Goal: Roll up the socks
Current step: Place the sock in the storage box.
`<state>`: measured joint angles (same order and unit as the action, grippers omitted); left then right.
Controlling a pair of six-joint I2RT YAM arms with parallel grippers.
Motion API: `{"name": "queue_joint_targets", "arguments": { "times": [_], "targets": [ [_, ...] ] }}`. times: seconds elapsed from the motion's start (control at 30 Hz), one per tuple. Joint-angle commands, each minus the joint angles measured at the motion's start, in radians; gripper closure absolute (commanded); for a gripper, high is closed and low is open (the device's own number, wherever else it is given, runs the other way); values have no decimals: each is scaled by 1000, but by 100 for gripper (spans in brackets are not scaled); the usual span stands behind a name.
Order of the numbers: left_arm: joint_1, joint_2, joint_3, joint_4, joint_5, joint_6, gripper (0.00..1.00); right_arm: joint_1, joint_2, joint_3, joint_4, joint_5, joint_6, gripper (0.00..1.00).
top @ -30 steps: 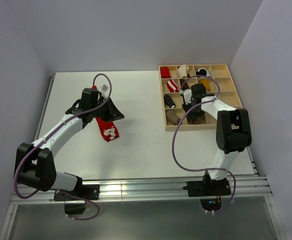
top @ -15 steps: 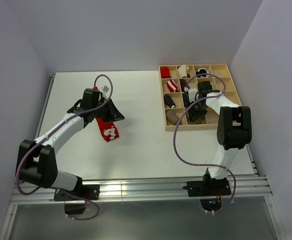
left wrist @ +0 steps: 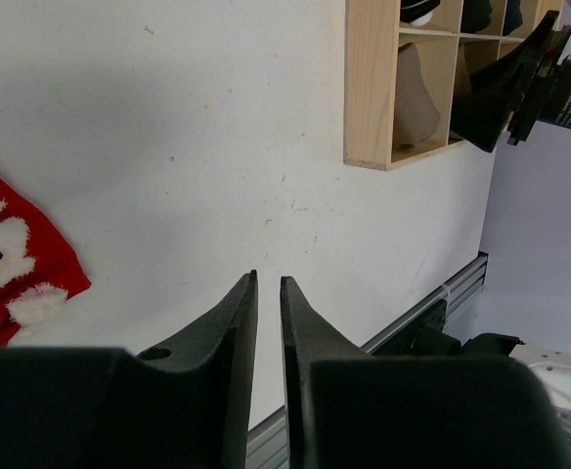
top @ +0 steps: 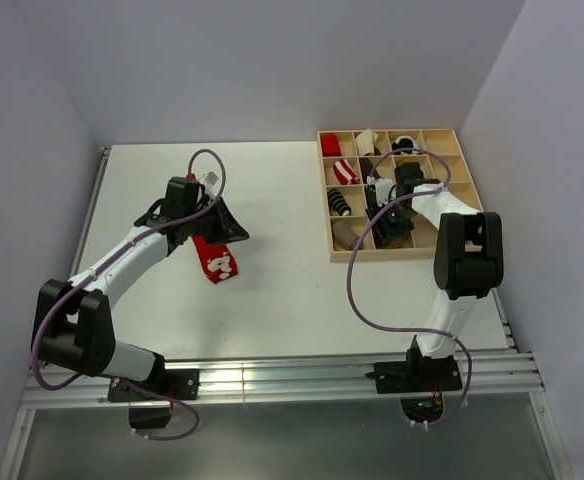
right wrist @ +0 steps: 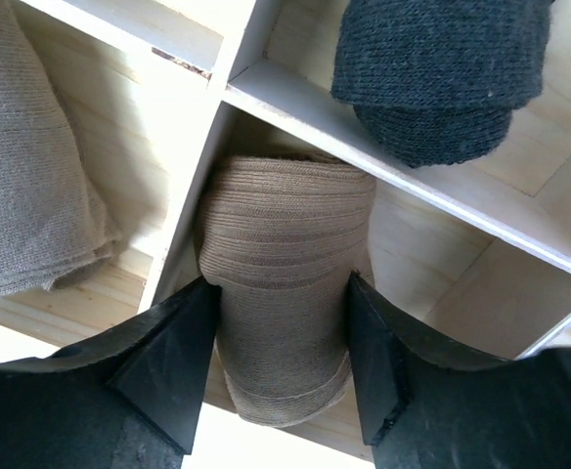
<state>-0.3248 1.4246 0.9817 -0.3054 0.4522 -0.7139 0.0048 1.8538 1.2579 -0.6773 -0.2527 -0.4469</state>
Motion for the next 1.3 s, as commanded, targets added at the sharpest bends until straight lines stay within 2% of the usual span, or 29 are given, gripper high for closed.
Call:
{"name": "queue_joint_targets", "arguments": {
  "times": [0.0,0.2,0.4,0.67,0.97,1.13,1.27],
  "targets": [
    [3,2,29,6,22,31,80,3,-24,15,-71,-13,-12,38],
    [3,5,26,11,13,24,79,3,-34,37,-99,-14,-16,37],
    [3,2,22,2,-66,11,69,3,-59,38,-99,-8,-12,36],
    [4,20,17,-1,-112,1,68,-24,-74,61,-125,1,-16,35],
    [4,36,9,5,-247,-35,68,-46,-102,72,-134,4,-19,32],
    [4,57,5,15,-273,-45,68,-49,-114,81,-172,-40,-49,30],
    [4,76,8,2,-346,-55,68,-49,-123,100,-214,-91,-69,30]
  ]
}}
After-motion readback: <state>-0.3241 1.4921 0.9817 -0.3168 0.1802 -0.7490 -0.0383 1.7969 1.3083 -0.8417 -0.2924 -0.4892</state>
